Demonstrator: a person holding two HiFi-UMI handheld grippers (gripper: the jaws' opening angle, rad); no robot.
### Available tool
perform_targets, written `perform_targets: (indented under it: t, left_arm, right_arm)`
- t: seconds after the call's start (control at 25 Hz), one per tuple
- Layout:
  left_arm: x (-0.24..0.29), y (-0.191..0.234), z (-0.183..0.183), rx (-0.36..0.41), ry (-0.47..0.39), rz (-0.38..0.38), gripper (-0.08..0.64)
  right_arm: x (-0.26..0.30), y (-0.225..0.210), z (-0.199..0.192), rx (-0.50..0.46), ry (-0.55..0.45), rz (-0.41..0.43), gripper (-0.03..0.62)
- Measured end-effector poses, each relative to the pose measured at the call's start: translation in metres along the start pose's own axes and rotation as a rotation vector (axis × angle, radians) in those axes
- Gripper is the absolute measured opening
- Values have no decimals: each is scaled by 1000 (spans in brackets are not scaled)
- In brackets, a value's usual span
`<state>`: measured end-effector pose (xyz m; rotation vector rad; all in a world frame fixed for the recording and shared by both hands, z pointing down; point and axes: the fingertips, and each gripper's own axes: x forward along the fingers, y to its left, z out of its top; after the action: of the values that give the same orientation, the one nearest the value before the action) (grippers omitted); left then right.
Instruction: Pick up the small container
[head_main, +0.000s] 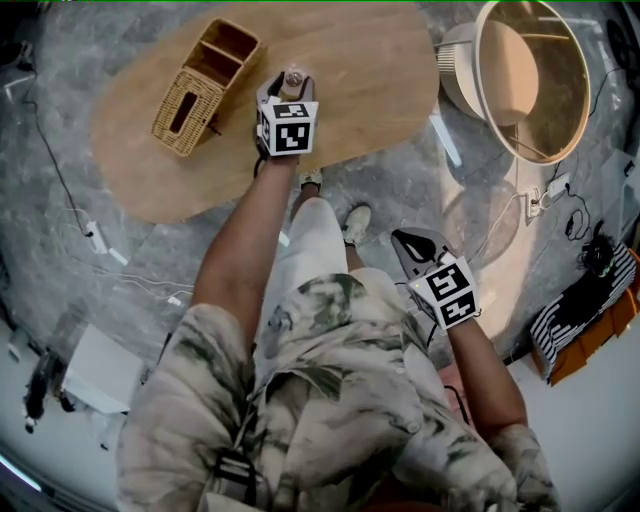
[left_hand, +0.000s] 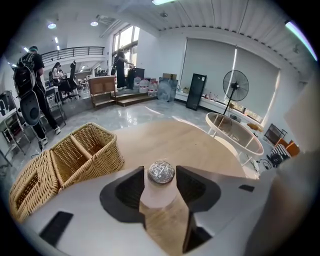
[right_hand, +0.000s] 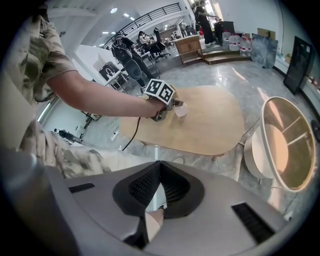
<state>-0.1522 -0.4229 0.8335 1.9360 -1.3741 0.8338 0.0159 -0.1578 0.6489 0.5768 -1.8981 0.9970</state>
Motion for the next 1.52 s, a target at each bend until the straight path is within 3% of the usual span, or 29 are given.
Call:
perform_targets:
  t: [0.4, 0.72, 1.52]
  left_arm:
    - [15, 3, -2, 31, -23, 64, 169]
    - [14, 4, -1, 23, 19, 70, 155]
    - [-63, -33, 50, 84, -22, 5, 153]
  right_arm:
    - [4, -19, -15, 31, 31, -20, 23]
    - [2, -14, -12, 26, 13, -17, 23]
    - [-52, 2, -23, 3, -115, -31, 23]
